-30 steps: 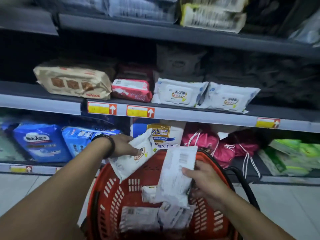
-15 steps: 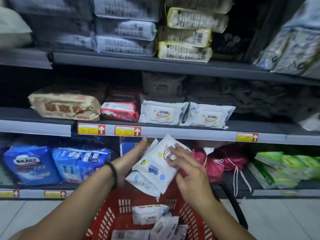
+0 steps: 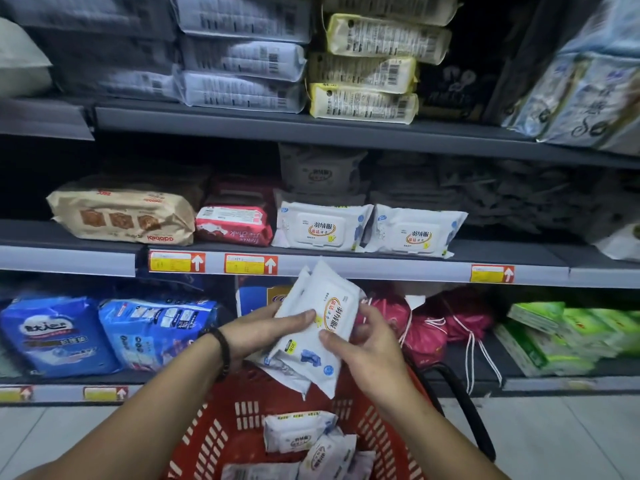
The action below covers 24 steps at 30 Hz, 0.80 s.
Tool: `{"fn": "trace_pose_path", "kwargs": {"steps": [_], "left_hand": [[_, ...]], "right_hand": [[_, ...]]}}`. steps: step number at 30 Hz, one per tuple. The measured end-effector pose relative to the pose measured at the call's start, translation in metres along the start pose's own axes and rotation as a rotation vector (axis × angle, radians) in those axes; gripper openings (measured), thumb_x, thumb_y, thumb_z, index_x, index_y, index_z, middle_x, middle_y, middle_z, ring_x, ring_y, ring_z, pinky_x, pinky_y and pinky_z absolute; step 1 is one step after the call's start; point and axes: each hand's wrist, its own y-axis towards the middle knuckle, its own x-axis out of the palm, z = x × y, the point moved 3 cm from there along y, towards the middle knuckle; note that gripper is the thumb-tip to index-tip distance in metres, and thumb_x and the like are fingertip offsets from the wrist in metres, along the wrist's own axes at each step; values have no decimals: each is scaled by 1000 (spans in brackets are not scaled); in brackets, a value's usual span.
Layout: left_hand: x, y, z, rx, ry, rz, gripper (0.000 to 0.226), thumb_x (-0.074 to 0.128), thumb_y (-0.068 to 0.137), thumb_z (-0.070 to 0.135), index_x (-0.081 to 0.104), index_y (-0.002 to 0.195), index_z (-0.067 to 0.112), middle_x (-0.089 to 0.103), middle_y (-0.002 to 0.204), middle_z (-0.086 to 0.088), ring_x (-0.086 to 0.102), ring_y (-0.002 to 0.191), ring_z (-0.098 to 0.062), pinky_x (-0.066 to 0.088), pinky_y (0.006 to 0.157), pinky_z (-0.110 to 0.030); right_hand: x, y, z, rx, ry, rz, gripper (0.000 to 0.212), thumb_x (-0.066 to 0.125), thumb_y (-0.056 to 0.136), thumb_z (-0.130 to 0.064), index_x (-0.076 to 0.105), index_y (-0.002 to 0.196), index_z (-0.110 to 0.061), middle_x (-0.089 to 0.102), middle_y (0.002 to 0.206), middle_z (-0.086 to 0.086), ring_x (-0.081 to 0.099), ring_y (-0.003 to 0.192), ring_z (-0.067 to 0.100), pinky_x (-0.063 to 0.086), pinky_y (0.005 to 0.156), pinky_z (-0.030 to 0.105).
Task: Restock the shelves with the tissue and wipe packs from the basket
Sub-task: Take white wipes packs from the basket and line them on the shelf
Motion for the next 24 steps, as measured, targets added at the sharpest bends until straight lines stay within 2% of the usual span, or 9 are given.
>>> {"fn": "trace_pose_path", "kwargs": {"steps": [2, 4, 6, 8, 11, 15, 17, 21, 24], "left_hand": [[-1, 2, 1, -23, -68, 27, 88, 56, 74, 88, 68, 132, 24, 76, 124, -11, 73, 115, -33, 47, 110, -52], [-6, 6, -1, -61, -183, 67, 91, 42, 78, 91, 72, 131, 24, 73, 128, -15, 70, 119, -36, 46, 112, -54], [-7, 6, 0, -28, -237, 34, 86, 40, 83, 89, 70, 134, 27, 69, 135, -17, 66, 126, -39, 43, 115, -58], [-4, 1, 1, 27, -219, -12, 76, 50, 85, 81, 72, 131, 26, 69, 135, -17, 66, 125, -37, 47, 112, -57], [0, -4, 1, -18, -176, -40, 80, 88, 60, 68, 78, 121, 17, 73, 127, -18, 72, 115, -36, 52, 106, -58], [1, -4, -1, -118, -165, 108, 72, 80, 72, 58, 72, 125, 10, 75, 120, -23, 74, 105, -42, 61, 84, -60], [5, -2, 2, -70, -235, 148, 63, 75, 74, 50, 72, 123, 11, 76, 117, -22, 74, 106, -43, 63, 81, -55], [14, 2, 4, 95, -213, 126, 64, 85, 78, 37, 65, 131, 7, 78, 112, -18, 78, 95, -33, 64, 73, -41], [27, 2, 4, 174, -142, 80, 74, 80, 79, 52, 60, 135, 7, 80, 111, -9, 78, 100, -24, 61, 77, -30]], "right_hand": [[-5, 9, -6, -63, 6, -96, 66, 86, 78, 10, 63, 134, -17, 79, 103, 9, 80, 89, 21, 65, 76, 36], [-14, 20, -14, -157, -72, -271, 75, 85, 75, 13, 65, 136, -26, 77, 108, 2, 75, 90, 11, 61, 80, 27], [-22, 24, -22, -244, -223, -400, 77, 83, 74, 2, 68, 133, -44, 75, 113, -6, 67, 94, 9, 56, 87, 28], [-27, 26, -23, -281, -292, -428, 76, 80, 76, -1, 66, 137, -44, 74, 120, -8, 67, 103, 7, 53, 93, 28], [-30, 27, -27, -361, -503, -304, 75, 83, 78, -6, 65, 141, -40, 66, 112, -5, 65, 98, 6, 47, 88, 23], [-23, 12, -29, -319, -748, 254, 38, 85, 82, -32, 68, 116, -34, 63, 99, -5, 63, 89, 13, 48, 80, 31], [-10, 3, -22, -192, -664, 251, 27, 75, 91, -40, 58, 109, -29, 68, 100, 0, 67, 90, 22, 50, 77, 33], [6, -3, -19, -63, -495, 159, 58, 72, 87, -64, 51, 126, -27, 51, 120, -1, 52, 105, 17, 42, 90, 31], [8, -4, -24, -57, -386, 236, 81, 74, 70, -76, 58, 133, -27, 50, 122, 0, 52, 113, 19, 46, 101, 35]]}}
